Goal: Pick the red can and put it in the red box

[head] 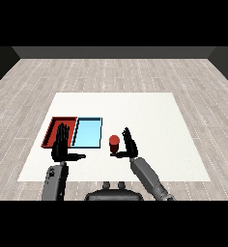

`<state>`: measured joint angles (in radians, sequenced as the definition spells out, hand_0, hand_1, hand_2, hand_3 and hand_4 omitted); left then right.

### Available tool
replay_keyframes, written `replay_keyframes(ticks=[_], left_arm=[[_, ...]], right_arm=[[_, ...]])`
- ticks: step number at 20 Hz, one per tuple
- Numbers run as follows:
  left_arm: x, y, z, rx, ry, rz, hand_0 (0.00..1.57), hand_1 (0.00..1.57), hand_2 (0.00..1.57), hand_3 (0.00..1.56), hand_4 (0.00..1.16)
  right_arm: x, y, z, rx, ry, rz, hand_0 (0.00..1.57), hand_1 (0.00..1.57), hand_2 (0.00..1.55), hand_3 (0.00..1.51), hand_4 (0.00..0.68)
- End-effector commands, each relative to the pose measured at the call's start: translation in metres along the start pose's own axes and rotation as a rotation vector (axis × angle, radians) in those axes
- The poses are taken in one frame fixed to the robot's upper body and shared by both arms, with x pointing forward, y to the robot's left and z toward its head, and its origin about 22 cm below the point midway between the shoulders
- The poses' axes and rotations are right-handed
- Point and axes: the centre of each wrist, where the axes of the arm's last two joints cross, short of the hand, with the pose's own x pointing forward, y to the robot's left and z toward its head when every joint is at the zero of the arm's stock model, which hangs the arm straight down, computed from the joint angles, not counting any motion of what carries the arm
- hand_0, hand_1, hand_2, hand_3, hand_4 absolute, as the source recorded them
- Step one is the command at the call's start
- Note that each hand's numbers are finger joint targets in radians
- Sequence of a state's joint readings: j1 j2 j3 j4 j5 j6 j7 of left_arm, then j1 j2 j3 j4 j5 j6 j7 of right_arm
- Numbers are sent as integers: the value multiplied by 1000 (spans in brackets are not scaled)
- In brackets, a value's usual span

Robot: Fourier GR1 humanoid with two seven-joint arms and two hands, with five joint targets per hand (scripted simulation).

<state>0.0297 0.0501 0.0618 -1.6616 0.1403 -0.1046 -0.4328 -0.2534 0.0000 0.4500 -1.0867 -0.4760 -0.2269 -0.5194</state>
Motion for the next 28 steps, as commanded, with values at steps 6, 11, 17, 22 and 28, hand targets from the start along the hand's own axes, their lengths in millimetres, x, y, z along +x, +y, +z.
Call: replay_keyframes(ticks=[6, 11, 17, 22, 28], left_arm=[[3, -1, -1, -3, 1, -4, 0, 0, 0, 0, 0], [2, 9, 1, 5, -1, -7, 0, 0, 0, 0, 0], [-6, -13, -3, 9, 3, 2, 0, 0, 0, 0, 0], [1, -16, 2, -10, -14, -11, 0, 0, 0, 0, 0], [11, 1, -4, -2, -15, 3, 0, 0, 0, 0, 0]], right_arm=[[-11, 6, -3, -33, 39, 17, 0, 0, 0, 0, 0], [-25, 7, -11, -26, 30, 22, 0, 0, 0, 0, 0], [-16, 13, -11, -29, 48, 3, 0, 0, 0, 0, 0], [-16, 14, -36, -14, 63, 26, 0, 0, 0, 0, 0], [-22, 26, -13, 1, 67, 4, 0, 0, 0, 0, 0]])
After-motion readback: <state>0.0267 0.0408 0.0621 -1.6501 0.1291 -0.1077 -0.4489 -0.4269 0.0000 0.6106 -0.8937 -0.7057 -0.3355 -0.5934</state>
